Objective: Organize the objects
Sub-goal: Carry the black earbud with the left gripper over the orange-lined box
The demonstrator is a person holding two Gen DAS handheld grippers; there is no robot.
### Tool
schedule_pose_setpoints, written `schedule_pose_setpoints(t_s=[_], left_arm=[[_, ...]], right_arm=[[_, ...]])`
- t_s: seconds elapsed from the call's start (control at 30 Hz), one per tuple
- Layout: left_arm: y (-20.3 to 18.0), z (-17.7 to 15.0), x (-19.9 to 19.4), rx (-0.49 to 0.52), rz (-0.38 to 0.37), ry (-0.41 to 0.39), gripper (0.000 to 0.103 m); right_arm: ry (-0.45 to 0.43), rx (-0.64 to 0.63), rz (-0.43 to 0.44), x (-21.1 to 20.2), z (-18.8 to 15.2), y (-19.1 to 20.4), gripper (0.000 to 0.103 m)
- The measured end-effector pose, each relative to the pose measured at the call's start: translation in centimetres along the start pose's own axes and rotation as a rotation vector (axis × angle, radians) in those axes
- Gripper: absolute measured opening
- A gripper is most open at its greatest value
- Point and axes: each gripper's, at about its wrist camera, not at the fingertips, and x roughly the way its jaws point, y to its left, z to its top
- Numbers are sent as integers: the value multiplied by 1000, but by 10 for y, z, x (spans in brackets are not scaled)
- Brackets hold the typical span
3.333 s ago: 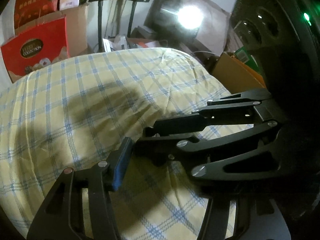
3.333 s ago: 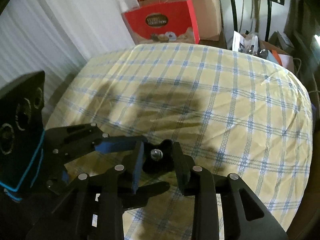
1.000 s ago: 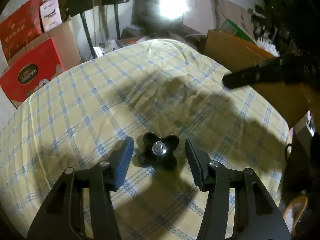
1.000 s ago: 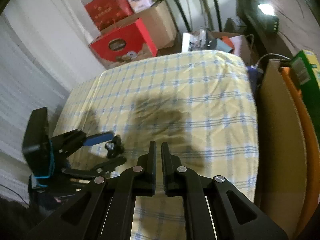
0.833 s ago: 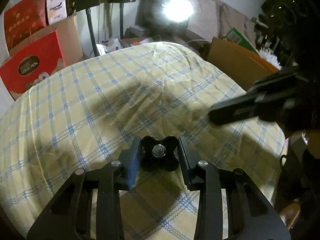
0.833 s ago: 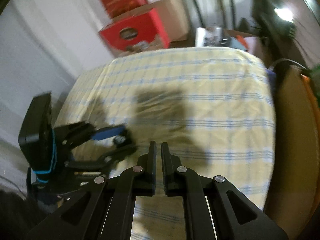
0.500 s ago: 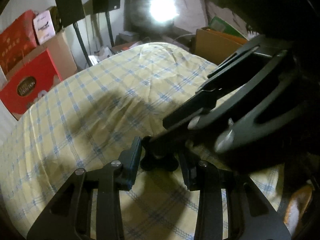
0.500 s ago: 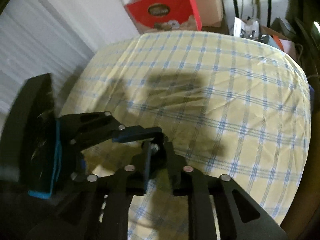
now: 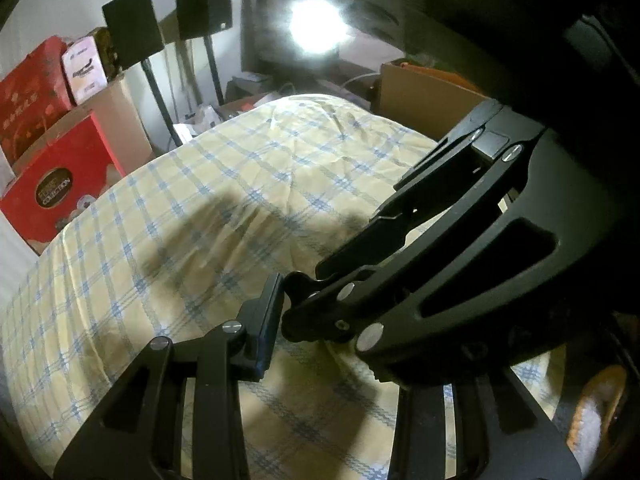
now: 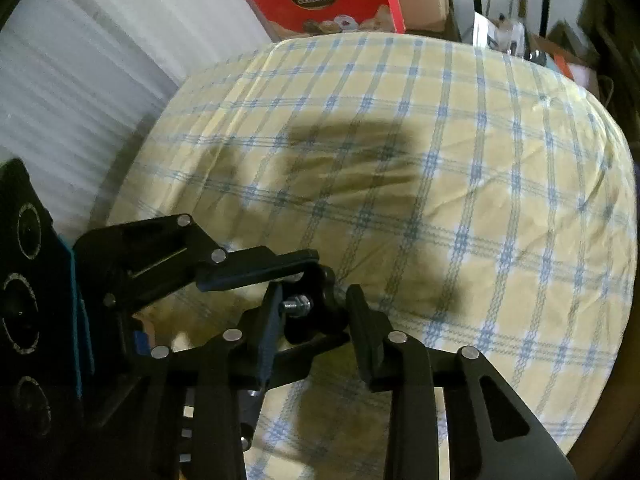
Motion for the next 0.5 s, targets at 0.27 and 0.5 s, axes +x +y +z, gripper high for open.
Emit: schedule_pose_setpoints(t_s=[0.27,0.5], left_arm=[[-10,10,-17,12,-7,-54,34],[-27,21,-31,36,-11,-90,34]], right_arm=[[-55,-6,-15,-18,-9,3,32],[-105,-12,-42,-44,-18,9,32]])
